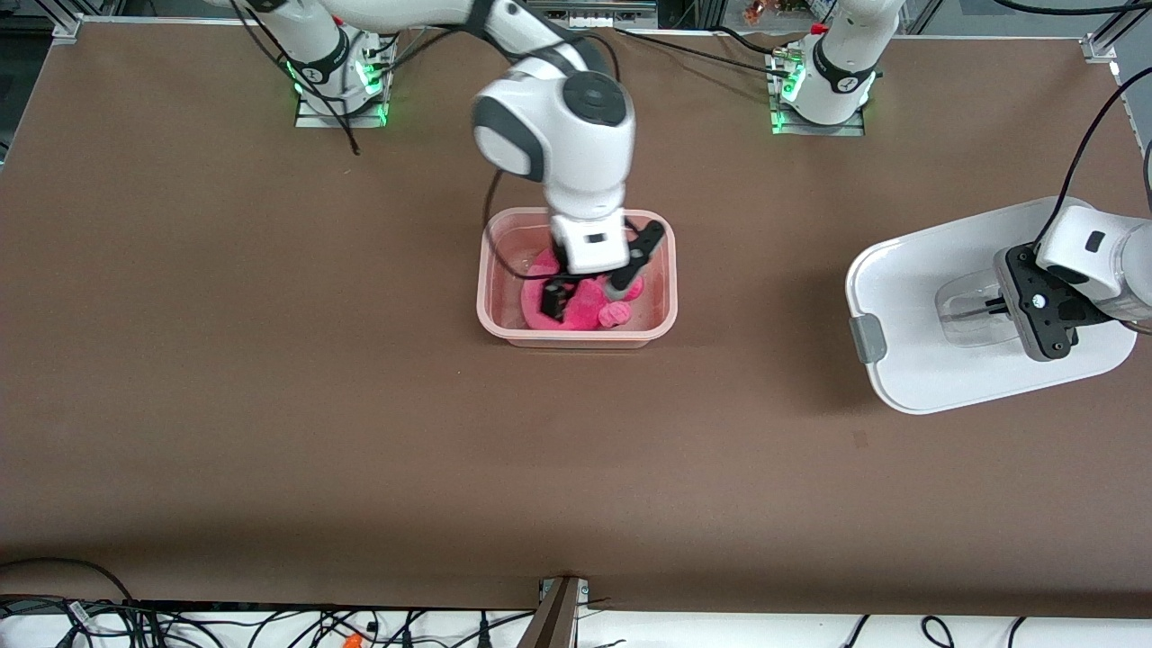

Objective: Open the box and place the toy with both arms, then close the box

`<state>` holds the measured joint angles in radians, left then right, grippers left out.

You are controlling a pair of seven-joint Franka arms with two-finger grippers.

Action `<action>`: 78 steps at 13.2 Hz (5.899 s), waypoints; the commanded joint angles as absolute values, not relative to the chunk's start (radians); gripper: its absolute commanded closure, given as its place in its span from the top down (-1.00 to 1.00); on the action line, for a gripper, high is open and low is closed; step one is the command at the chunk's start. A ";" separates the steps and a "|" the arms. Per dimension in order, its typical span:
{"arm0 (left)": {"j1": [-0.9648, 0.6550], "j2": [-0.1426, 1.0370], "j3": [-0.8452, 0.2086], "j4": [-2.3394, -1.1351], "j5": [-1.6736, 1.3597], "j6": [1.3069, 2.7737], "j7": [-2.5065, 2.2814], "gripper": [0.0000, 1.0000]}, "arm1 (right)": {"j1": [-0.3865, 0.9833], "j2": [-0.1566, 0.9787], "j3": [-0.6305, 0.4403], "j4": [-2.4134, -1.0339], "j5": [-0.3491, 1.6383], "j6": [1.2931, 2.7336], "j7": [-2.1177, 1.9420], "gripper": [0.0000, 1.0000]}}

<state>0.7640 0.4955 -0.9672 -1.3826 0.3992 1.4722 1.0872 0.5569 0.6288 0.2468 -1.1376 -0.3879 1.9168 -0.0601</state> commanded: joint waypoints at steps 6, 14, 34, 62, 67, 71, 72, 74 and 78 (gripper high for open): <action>0.574 0.494 -1.041 -1.373 0.330 1.424 1.243 -1.00 | 0.381 0.223 -0.020 -1.341 0.019 1.632 -0.038 1.00; 0.152 0.609 -1.026 -1.428 0.313 1.762 0.947 -1.00 | 0.121 -0.054 -0.020 -1.675 0.035 1.667 -0.002 1.00; -0.075 0.644 -0.864 -1.756 0.638 2.280 0.347 -1.00 | 0.132 -0.003 -0.011 -1.598 -0.002 1.628 0.071 1.00; 0.064 0.598 -0.955 -1.769 0.601 2.240 0.187 1.00 | 0.118 0.011 -0.049 -1.603 0.006 1.624 0.072 1.00; 0.346 0.571 -1.213 -1.720 0.512 1.940 0.181 1.00 | 0.118 0.011 -0.049 -1.603 0.006 1.624 0.075 1.00; 0.483 0.569 -1.296 -1.548 0.474 1.605 0.178 1.00 | 0.120 0.011 -0.049 -1.601 0.006 1.624 0.077 1.00; 0.486 0.571 -1.289 -1.489 0.474 1.544 0.179 1.00 | 0.120 0.011 -0.049 -1.603 0.006 1.624 0.078 1.00; 0.521 0.575 -1.269 -1.415 0.486 1.465 0.189 1.00 | 0.121 0.009 -0.048 -1.601 0.006 1.624 0.080 1.00; 0.690 0.578 -1.255 -1.329 0.476 1.460 0.199 1.00 | 0.121 0.009 -0.044 -1.601 0.006 1.624 0.081 1.00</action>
<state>0.6451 0.5742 -1.2515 -1.3990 0.4953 1.4788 0.1855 0.1227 0.0080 -0.0495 -1.6192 0.0111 1.6418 0.0684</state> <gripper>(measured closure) 0.000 0.000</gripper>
